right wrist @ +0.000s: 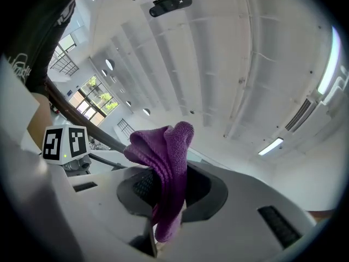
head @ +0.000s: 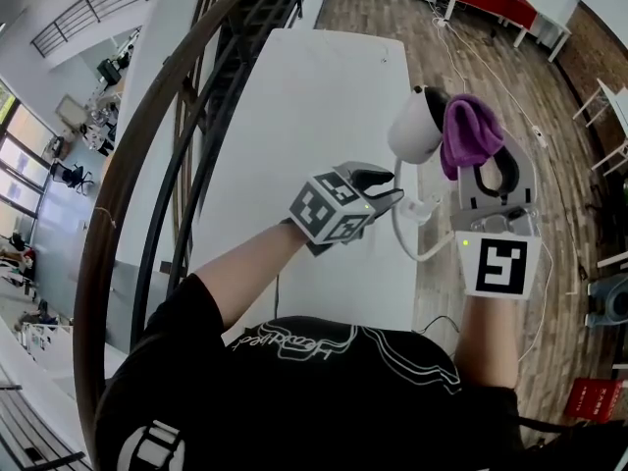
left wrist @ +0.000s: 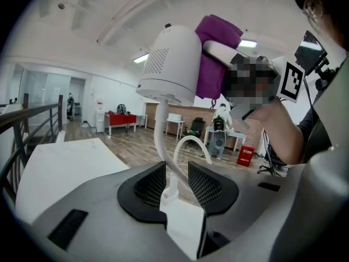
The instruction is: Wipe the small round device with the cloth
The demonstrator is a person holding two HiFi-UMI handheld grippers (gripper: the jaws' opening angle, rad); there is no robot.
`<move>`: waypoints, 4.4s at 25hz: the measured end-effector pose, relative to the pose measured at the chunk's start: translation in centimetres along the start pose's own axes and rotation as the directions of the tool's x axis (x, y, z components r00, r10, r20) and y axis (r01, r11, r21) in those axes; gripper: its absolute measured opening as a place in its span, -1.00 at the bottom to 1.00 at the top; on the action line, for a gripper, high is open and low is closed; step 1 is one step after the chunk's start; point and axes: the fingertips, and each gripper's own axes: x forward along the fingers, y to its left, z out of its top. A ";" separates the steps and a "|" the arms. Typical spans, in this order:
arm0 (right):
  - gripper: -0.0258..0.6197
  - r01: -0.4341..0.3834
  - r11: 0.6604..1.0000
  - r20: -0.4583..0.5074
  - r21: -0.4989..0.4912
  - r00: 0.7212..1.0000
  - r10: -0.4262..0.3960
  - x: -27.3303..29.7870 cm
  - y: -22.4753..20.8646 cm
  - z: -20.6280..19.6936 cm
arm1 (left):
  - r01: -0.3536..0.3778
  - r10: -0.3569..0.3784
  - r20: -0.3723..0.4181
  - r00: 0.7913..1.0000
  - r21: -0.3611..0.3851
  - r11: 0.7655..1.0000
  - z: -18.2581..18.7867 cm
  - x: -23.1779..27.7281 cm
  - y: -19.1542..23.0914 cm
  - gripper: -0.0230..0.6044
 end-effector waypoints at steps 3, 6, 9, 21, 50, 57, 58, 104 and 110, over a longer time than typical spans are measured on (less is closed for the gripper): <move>-0.73 0.011 0.996 -0.036 -0.092 0.999 -0.014 0.1 1.1 0.4 | 0.002 -0.002 0.000 1.000 0.000 1.000 0.0 -0.1 0.0 -0.55; -0.73 0.005 0.986 -0.089 -0.169 0.996 -0.021 0.0 2.4 0.2 | 0.004 -0.004 0.000 1.000 0.002 1.000 -0.2 -0.3 -0.2 -0.55; -0.73 0.011 0.973 -0.113 -0.231 0.993 -0.038 -0.2 3.5 -0.1 | 0.004 -0.004 0.003 1.000 0.002 1.000 -0.5 -0.4 -0.3 -0.55; -0.73 -0.039 0.946 -0.153 -0.322 0.988 -0.011 -1.0 7.2 -1.7 | 0.006 -0.006 0.020 1.000 -0.018 1.000 -0.5 -0.4 -0.1 -0.55; -0.73 -0.304 0.926 -0.127 0.226 0.933 0.337 -4.3 10.0 -4.6 | 0.003 -0.003 0.044 0.999 0.001 1.000 -1.1 -2.5 -2.0 -0.55; -0.73 -0.380 0.818 -0.010 0.431 0.905 0.425 -10.1 7.6 -3.2 | -0.047 0.058 0.166 0.984 -0.068 0.997 2.2 -6.8 -7.4 -0.70; -0.73 -0.389 0.807 0.002 0.445 0.901 0.433 -11.2 7.4 -3.0 | -0.048 0.061 0.180 0.982 -0.074 0.996 2.5 -7.5 -8.5 -0.75; -0.73 -0.564 0.415 0.194 0.714 0.729 0.657 -41.7 13.2 -0.3 | -0.176 0.211 0.250 0.945 -0.154 0.972 -3.3 -11.0 -41.1 -0.90; -0.73 -0.562 0.417 0.198 0.714 0.734 0.650 -42.0 12.8 -0.4 | -0.175 0.209 0.241 0.948 -0.153 0.973 -3.5 -10.6 -41.7 -0.90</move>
